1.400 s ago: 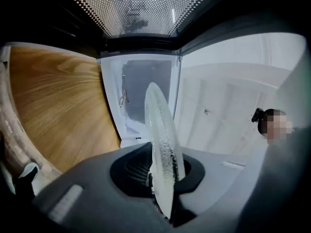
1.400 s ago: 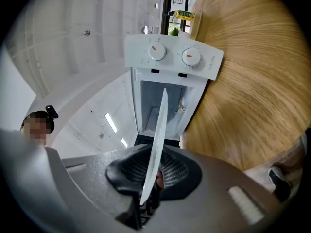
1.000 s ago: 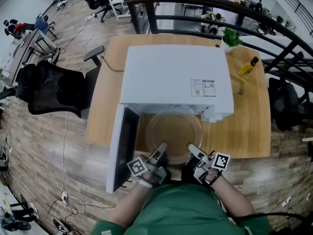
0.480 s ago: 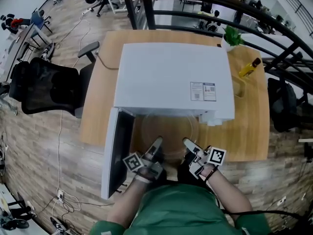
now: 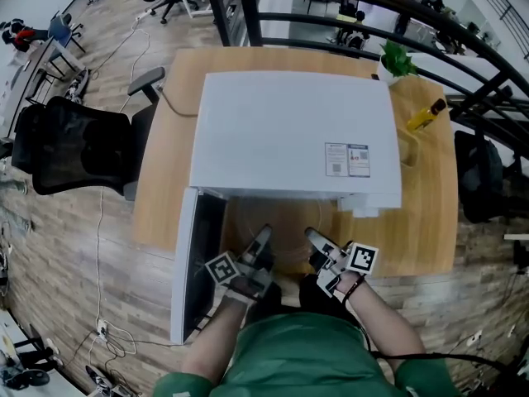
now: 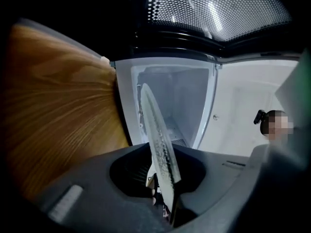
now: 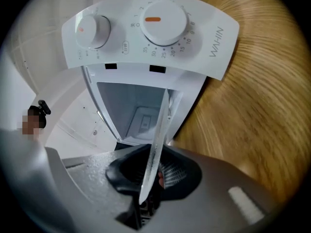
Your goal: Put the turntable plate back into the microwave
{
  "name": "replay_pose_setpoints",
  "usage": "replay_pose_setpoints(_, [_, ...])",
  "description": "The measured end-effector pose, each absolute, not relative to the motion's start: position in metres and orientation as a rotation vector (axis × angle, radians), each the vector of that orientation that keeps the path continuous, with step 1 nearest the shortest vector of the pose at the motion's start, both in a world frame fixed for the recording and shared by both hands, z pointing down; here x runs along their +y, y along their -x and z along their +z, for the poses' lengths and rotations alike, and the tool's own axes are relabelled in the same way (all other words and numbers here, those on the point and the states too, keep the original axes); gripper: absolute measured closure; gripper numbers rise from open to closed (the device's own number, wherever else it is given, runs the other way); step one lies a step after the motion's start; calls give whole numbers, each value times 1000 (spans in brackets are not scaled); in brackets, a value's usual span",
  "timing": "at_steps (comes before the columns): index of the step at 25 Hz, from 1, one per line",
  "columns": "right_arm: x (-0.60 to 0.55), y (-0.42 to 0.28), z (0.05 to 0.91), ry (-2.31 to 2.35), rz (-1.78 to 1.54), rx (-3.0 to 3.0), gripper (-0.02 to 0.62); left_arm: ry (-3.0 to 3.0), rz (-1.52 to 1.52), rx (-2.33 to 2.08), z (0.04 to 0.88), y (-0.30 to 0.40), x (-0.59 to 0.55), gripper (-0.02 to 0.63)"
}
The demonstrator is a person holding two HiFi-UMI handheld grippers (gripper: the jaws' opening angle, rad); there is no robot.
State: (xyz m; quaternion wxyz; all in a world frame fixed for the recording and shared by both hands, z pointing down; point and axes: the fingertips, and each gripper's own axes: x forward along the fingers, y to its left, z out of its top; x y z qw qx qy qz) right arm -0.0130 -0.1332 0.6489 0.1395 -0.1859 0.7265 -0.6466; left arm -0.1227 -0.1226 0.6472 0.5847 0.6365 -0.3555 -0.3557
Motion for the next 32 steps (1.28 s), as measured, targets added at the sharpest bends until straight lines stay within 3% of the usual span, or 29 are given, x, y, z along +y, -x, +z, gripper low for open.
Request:
replay_pose_setpoints(18, [-156, 23, 675, 645, -1931, 2059, 541, -1375, -825, -888, 664, 129, -143, 571])
replay_pose_setpoints(23, [-156, 28, 665, 621, -1915, 2036, 420, -1333, -874, -904, 662, 134, -150, 574])
replay_pose_setpoints(32, [-133, 51, 666, 588, -1950, 2062, 420, -1310, -919, -929, 661, 136, -174, 574])
